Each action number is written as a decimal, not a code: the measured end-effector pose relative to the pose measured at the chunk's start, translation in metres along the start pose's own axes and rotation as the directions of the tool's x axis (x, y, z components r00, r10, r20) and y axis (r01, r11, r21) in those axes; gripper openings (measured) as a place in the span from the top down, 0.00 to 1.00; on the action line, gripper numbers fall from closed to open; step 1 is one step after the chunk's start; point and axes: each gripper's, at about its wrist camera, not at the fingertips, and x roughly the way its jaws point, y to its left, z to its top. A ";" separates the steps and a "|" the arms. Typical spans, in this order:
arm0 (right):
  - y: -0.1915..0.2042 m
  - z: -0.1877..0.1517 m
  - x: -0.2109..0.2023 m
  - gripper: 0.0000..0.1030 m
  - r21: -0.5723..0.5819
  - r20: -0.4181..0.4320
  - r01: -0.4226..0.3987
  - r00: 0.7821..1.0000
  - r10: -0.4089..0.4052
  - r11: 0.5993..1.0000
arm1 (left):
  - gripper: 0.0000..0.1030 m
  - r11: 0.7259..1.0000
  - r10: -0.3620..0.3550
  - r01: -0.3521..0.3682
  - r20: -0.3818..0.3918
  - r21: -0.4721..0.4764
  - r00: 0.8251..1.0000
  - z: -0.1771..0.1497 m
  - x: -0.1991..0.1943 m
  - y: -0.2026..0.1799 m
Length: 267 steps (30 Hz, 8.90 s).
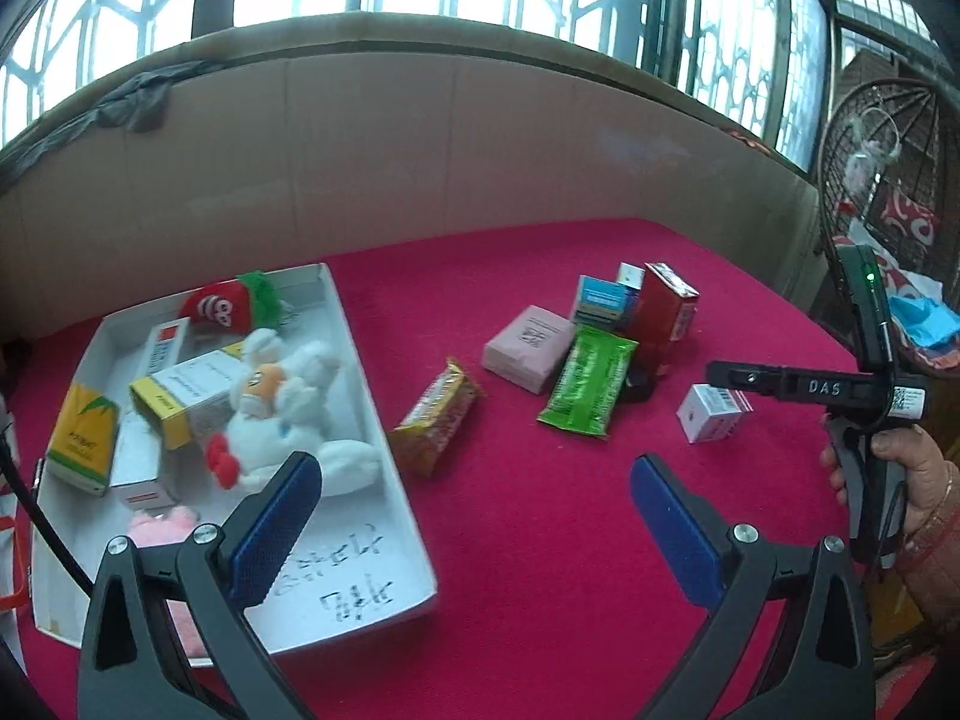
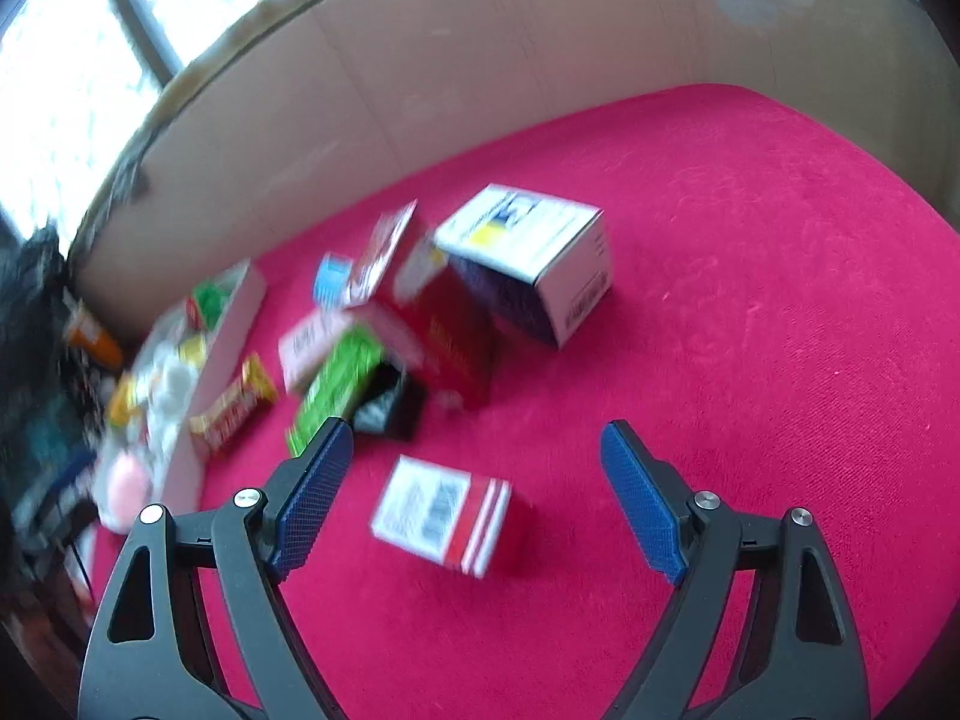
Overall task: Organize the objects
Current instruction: 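Grasp the small white-red barcode box with the right gripper, then grasp the green snack pack with the left gripper while the right holds the barcode box, then carry the green snack pack and barcode box over the tray with both grippers, then open both grippers to drop the snack pack and barcode box in the tray, then move both grippers back to the remaining items on the table, then grasp the white medicine box with the right gripper while the left grasps the yellow candy bar, then carry the medicine box and candy bar over the tray with both grippers, then open both grippers to release the medicine box and candy bar in the tray, then grasp the red Sequoia cigarette box with the right gripper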
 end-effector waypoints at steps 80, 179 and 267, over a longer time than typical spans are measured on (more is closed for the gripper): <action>0.127 0.003 -0.005 0.44 -0.296 0.031 -0.085 0.995 0.098 0.951 | 0.67 0.997 0.036 -0.029 0.104 -0.068 0.994 0.036 0.010 0.016; -0.005 0.023 0.055 0.19 -0.390 0.065 0.211 0.977 -0.202 0.896 | 0.00 0.981 0.034 0.035 -0.344 0.192 0.939 0.040 0.123 -0.001; 0.190 -0.003 0.023 0.20 -0.298 0.135 -0.103 0.980 0.149 0.949 | 0.00 0.957 0.141 -0.130 0.024 -0.259 0.990 0.049 -0.010 0.164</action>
